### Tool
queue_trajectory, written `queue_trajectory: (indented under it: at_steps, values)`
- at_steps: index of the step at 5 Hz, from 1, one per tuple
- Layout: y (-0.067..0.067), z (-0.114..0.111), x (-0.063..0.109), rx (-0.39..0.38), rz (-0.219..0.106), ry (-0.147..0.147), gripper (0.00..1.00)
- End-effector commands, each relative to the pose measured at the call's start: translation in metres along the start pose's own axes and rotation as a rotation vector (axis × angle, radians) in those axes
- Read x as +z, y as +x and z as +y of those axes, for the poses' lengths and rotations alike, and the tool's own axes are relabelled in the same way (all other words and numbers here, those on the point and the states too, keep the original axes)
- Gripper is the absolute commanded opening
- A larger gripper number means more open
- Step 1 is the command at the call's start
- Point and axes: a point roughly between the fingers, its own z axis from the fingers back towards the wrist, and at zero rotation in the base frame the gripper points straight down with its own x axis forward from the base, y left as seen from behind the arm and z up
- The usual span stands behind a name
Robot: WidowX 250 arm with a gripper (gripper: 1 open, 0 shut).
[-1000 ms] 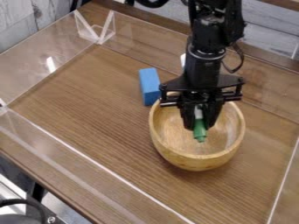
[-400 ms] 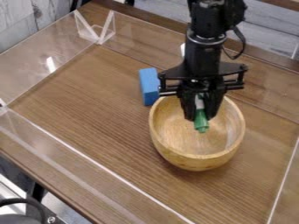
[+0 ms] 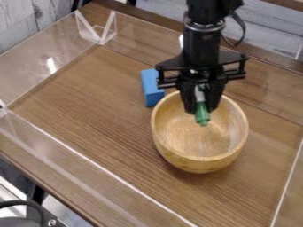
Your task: Remove the green marker from inside the brown bowl and put it on the table
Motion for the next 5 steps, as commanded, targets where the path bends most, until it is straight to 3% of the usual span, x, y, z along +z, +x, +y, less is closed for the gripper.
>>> queue_trajectory:
  at_steps: [1, 2, 4, 5]
  values:
    - [0.009, 0.003, 0.029, 0.033, -0.054, -0.083, 0.00]
    - [0.014, 0.019, 0.040, 0.065, -0.051, -0.099, 0.00]
    - [0.031, 0.070, 0.047, 0.086, -0.075, -0.095, 0.00]
    - [0.030, 0.082, 0.046, 0.053, -0.113, -0.093, 0.00]
